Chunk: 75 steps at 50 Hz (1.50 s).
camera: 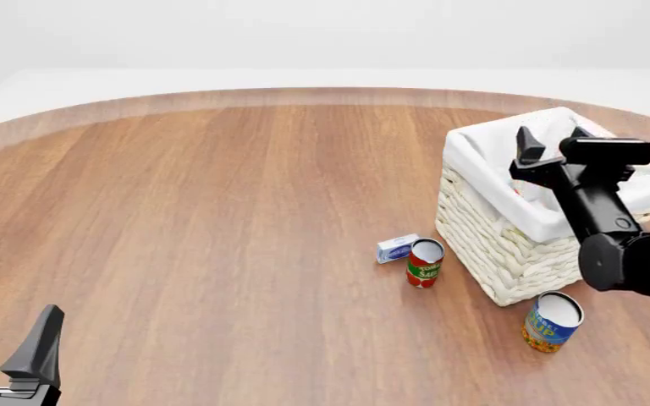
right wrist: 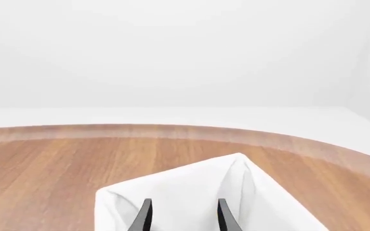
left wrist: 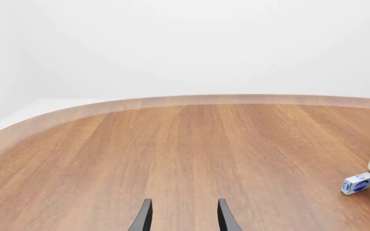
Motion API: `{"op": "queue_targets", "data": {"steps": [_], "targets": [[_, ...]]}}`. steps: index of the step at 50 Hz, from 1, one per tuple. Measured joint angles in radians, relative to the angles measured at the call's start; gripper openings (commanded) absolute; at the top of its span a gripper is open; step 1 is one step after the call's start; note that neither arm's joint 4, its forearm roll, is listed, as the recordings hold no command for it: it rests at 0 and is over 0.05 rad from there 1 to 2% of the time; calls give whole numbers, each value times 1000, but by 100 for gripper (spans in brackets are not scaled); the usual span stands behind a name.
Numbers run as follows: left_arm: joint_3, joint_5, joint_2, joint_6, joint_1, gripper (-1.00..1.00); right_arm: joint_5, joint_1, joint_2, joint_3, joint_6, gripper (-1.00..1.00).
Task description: Pick up the ketchup, and put it in the basket.
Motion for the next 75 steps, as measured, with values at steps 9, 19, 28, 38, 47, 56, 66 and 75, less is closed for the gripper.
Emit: {"op": "queue_targets", "data": {"steps": [9, 19, 28, 38, 47, 56, 66, 75], "targets": [[0, 0, 0, 0, 0, 100, -7, 0, -1, 5, 5, 100], [0, 0, 0, 0, 0, 100, -13, 1, -10, 12, 12, 100], [0, 0, 0, 0, 0, 100, -21, 7, -21, 19, 20, 100], [0, 0, 0, 0, 0, 100, -31, 17, -33, 27, 30, 100], [0, 0, 0, 0, 0, 100, -48, 46, -48, 33, 50, 100], [0, 0, 0, 0, 0, 100, -59, 86, -58, 28, 69, 100], [0, 0, 0, 0, 0, 100, -67, 127, -46, 11, 83, 100], [0, 0, 0, 0, 0, 100, -71, 147, -36, 0, 91, 100]]}}
